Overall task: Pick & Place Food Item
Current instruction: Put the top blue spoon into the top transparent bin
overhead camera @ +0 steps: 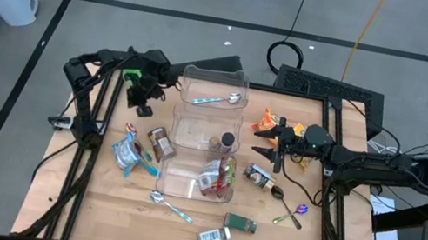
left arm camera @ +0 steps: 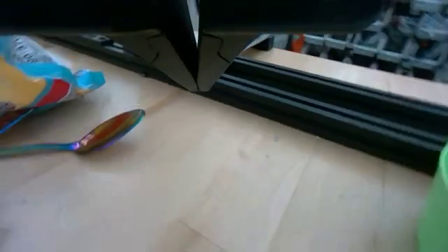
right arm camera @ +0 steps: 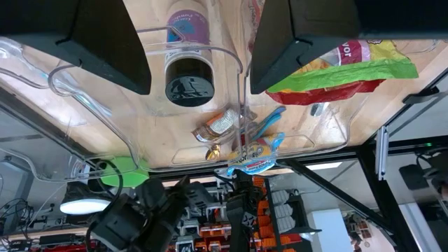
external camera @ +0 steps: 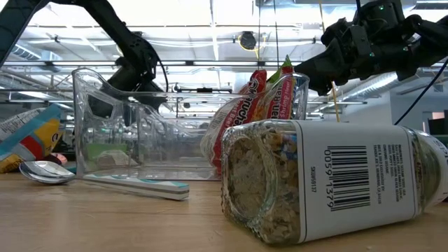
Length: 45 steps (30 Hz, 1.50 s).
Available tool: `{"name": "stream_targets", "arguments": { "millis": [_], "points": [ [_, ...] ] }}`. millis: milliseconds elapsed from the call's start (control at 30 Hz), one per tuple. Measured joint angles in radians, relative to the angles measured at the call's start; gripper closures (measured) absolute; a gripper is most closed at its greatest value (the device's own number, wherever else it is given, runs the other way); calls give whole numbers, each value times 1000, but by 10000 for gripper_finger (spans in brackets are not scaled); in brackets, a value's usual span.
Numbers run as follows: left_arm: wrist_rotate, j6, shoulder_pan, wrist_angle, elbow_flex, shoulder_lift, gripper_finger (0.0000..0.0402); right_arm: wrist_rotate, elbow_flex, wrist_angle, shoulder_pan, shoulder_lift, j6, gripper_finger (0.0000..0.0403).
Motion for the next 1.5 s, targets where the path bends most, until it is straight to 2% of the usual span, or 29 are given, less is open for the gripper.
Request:
{"name": "stream_targets", "arguments": {
  "millis": [133, 233, 467, 700, 800, 967, 1100, 1333, 1500],
  "points": [
    [9, -102, 3, 2, -5, 0, 380, 0, 0, 0, 0, 0, 0, 163],
    [56, -149, 3, 1, -28, 0, 365, 0, 0, 0, 0, 0, 0, 163],
    [117, -236, -3, -5, -131, -80, 298, 1, 0, -1, 31, 0, -39, 163],
    [114, -352, -49, 1, -220, -308, 246, 11, -27, 21, 44, 0, -137, 163],
    [114, -429, -81, 79, -250, -432, 234, 84, -76, 87, 35, 0, -140, 163],
    [114, -675, -138, 281, -314, -596, 223, 162, -139, 222, 23, 0, -131, 163],
    [109, -820, -180, 320, -352, -644, 223, 163, -139, 223, 23, 0, -135, 163],
    [77, -754, -239, 322, -467, -634, 224, 162, -139, 184, 23, 0, -180, 163],
    [65, -719, -234, 415, -554, -634, 224, 163, -139, 163, 23, 0, -187, 163]
  ]
}}
